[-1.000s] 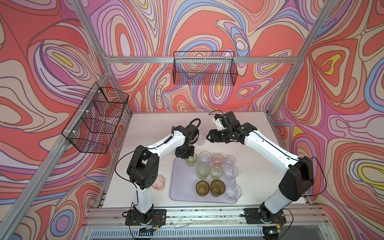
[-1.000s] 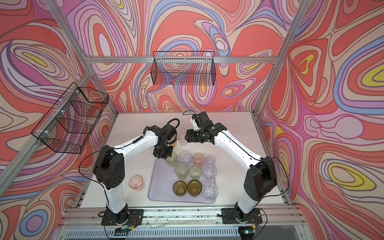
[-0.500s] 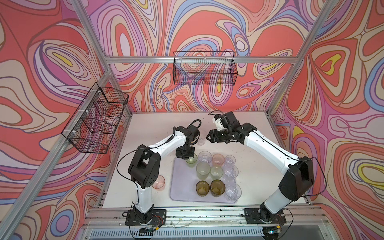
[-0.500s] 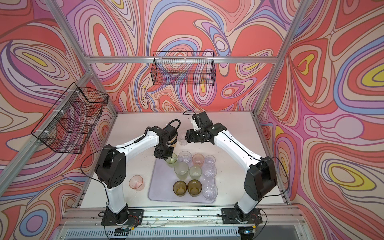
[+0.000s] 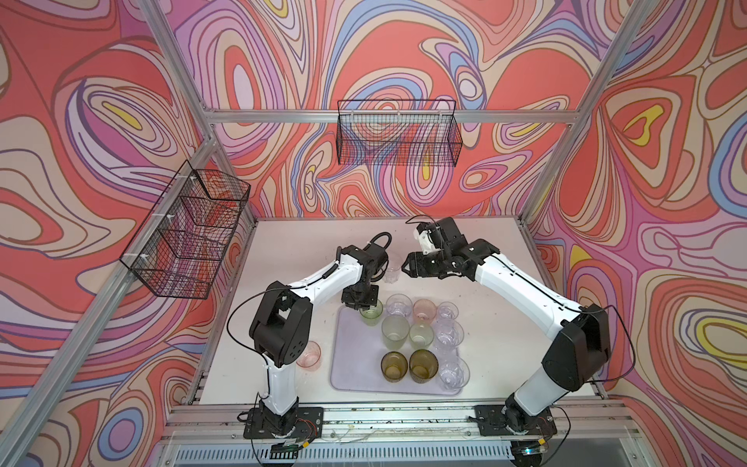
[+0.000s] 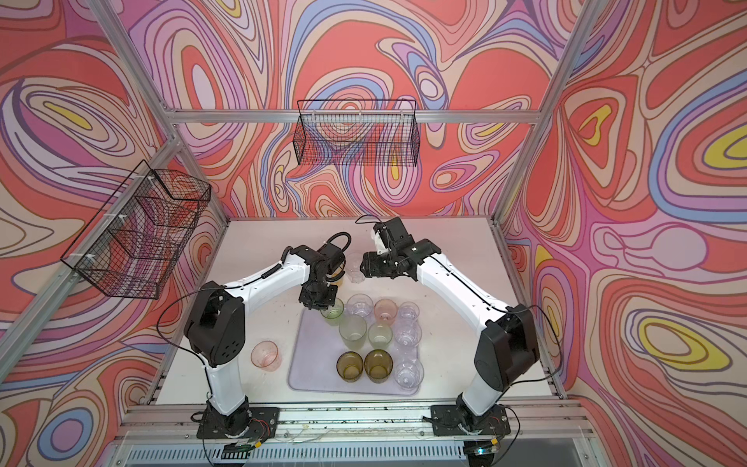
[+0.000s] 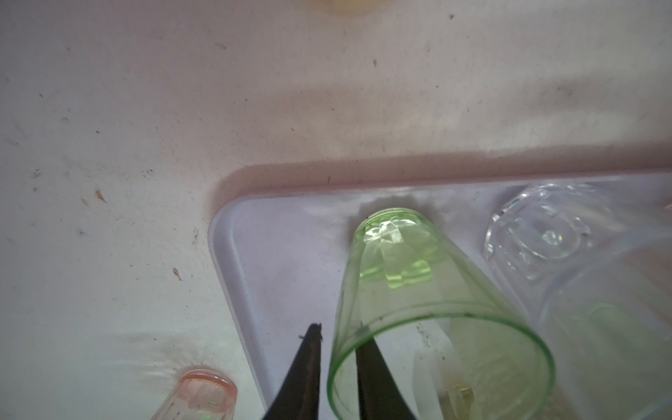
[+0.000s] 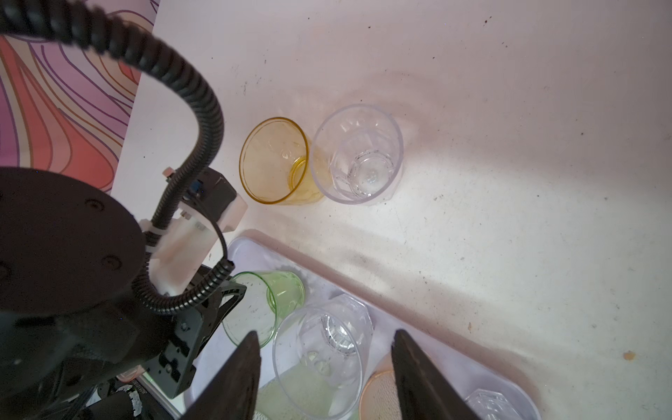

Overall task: Place the glasses into the tray
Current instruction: Place the glass on the tray, then pick up the glass from the top-center of the table.

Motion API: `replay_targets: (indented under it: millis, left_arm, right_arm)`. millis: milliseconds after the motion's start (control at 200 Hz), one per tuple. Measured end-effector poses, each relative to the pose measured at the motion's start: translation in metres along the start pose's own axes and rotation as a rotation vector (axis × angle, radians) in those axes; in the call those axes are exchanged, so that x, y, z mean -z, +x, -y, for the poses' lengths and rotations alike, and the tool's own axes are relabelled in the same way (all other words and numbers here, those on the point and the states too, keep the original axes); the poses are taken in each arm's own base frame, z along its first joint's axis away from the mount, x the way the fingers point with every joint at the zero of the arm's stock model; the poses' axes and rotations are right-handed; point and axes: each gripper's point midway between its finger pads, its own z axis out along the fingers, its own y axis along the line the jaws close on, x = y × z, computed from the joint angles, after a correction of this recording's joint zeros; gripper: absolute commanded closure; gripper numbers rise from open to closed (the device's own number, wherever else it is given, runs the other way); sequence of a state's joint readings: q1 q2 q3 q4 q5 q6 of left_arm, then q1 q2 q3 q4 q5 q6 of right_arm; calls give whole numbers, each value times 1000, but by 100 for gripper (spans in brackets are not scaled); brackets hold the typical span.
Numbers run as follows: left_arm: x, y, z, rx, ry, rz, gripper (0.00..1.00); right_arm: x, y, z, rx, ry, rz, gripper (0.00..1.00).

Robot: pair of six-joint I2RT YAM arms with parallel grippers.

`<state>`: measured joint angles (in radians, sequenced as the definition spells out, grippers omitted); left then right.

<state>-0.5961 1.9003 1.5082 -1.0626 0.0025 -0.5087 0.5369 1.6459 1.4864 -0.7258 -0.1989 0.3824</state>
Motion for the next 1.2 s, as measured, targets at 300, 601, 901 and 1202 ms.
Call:
replay_targets:
  millis: [300,601,901,1202]
  left_arm:
    - [12,-8,1,0,-2,30,70]
    - [52,-31,4,-19,29,136,66]
    - [62,-49,-15,10,41,161,63]
    - [67,-82,-22,40,72,192,61]
  right_arm:
    - [0,0,0,0,0,0,40]
    - [0,0,0,8,0,0,39]
    - [0,0,0,11,1,-1,39]
    - [3,1,0,11,2,-2,39]
